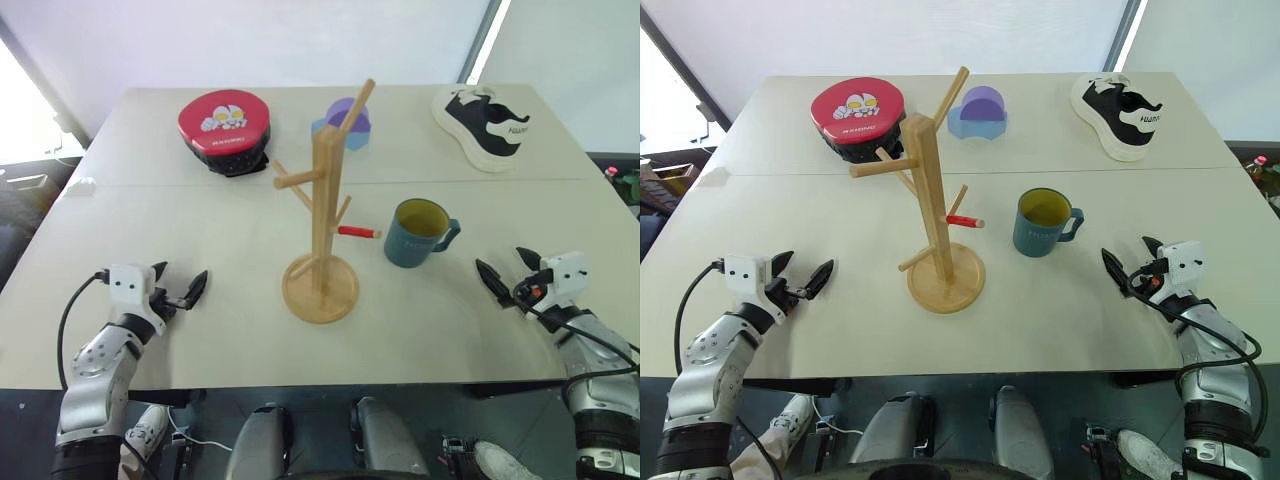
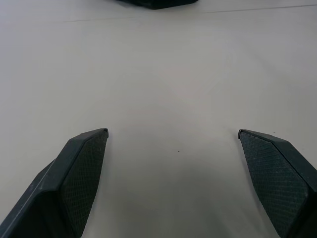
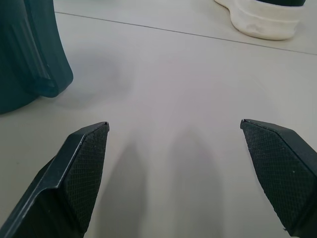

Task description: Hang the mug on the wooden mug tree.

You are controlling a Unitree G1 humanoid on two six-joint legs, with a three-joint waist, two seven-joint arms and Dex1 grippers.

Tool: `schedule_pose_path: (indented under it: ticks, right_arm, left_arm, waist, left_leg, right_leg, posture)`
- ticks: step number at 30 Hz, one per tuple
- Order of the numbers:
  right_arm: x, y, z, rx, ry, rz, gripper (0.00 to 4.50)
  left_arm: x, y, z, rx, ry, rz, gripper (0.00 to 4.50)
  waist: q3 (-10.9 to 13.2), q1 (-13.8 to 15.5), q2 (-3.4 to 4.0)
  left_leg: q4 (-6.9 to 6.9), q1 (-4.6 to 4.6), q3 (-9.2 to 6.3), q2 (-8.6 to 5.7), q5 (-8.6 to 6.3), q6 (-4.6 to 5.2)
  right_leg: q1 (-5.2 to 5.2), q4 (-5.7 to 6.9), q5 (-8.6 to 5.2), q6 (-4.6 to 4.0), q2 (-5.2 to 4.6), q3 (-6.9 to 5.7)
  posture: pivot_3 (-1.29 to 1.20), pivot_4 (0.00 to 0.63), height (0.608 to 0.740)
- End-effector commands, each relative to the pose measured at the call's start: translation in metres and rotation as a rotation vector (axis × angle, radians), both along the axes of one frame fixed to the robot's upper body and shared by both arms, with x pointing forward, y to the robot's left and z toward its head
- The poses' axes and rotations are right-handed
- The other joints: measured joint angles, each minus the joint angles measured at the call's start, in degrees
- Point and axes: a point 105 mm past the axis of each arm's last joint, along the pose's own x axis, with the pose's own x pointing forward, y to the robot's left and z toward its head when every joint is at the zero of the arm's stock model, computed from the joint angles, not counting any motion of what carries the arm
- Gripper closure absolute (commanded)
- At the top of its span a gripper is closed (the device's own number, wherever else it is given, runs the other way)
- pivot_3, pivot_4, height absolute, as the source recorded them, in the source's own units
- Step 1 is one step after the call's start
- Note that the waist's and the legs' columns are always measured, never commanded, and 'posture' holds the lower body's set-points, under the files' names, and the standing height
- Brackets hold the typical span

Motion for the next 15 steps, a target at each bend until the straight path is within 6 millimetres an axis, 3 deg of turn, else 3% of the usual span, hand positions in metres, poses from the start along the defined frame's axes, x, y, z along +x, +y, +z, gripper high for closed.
schedule_pose_path:
  ticks: [1,9,15]
  right_arm:
    - [0.001,0.0,0.014,-0.028,-0.051,0.007,0.08]
    - [-0.003,0.003,0.016,-0.037,-0.049,-0.008,0.08]
    - [-0.006,0.01,0.018,-0.047,-0.046,0.003,0.08]
  left_arm:
    - [0.002,-0.004,0.015,0.002,-0.054,-0.013,0.0]
    - [-0.004,-0.013,0.018,0.015,-0.045,-0.08,0.0]
    - [-0.018,-0.045,0.031,-0.002,-0.082,-0.283,0.0]
  waist:
    - [0.0,0.0,0.0]
    - [0.0,0.0,0.0]
    - [-0.01,-0.01,0.02]
  left_leg:
    - [0.0,0.0,0.0,0.0,0.0,0.0]
    - [0.0,-0.01,0.01,0.0,0.0,0.0]
    - [0.0,-0.01,0.01,0.0,0.0,0.0]
  right_leg:
    - [0.0,0.0,0.0,0.0,0.0,0.0]
    - [0.0,0.0,0.0,0.0,0.0,0.0]
    - [0.01,-0.01,0.0,-0.01,0.0,0.02]
  posture:
    - [0.0,0.15,0.735]
    - [0.0,0.15,0.735]
    - [0.0,0.15,0.735]
